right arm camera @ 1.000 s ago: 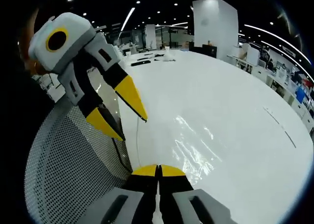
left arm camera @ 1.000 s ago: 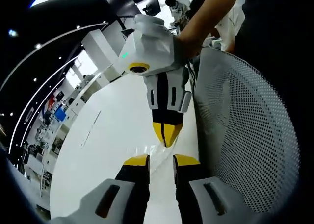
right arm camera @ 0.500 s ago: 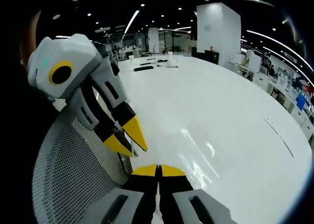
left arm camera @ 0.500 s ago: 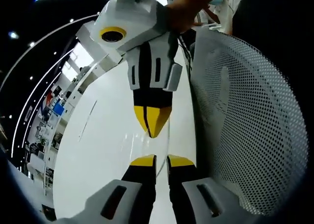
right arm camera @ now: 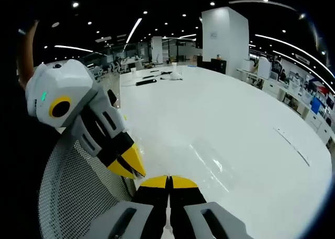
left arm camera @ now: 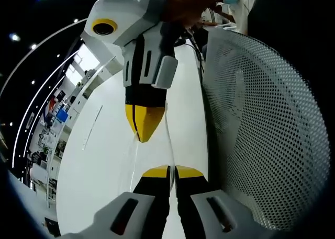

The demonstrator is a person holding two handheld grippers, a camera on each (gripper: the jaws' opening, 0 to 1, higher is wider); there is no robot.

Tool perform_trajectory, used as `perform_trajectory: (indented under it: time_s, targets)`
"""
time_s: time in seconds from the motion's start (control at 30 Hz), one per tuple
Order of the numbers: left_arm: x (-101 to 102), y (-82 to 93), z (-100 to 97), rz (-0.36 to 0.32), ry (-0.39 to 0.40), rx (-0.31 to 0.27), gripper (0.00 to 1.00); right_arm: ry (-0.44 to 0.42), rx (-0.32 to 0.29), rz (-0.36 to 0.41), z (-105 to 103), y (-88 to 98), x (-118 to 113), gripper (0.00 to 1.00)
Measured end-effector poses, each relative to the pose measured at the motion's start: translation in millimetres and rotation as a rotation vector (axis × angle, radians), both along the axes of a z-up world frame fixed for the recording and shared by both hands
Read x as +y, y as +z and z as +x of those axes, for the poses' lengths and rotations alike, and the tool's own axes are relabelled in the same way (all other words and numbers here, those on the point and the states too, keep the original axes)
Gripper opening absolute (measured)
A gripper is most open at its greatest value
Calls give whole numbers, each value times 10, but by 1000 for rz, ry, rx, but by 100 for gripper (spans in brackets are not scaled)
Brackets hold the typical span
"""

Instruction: Open the resealable bag by pulling the two sides of the seal apart until the entire bag opening is separated and visibly accessible.

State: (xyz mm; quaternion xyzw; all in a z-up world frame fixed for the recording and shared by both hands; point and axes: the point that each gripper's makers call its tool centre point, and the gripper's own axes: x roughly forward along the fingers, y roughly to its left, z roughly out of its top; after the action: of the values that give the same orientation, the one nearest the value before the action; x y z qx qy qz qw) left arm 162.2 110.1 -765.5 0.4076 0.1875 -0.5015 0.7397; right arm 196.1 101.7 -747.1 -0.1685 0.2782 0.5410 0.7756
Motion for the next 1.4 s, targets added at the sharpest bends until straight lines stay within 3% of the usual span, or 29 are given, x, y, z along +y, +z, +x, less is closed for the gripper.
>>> perform_trajectory:
  time_s: [0.67, 0.77, 1.13, 1.2, 1.27, 1.4]
  targets:
    - [-63, 100, 76, -30, 1, -34, 0, -134, -78, 44, 348, 361, -40, 0]
    - [-74, 161, 143, -31, 6, -73, 0, -139, -132, 57, 423, 497, -20, 0]
    - [-73, 369, 352, -71, 50, -131, 0, -111, -302, 36, 629, 914, 36, 0]
    - [-46, 469, 435, -86, 83, -194, 0, -114, -338, 46, 656, 998, 45, 0]
    - [-36, 505, 464, -92, 94, -215, 0, -113, -384, 45, 685, 1073, 53, 0]
    - [-40, 549, 532, -99, 104, -228, 0, -120, -416, 49, 705, 1149, 65, 0]
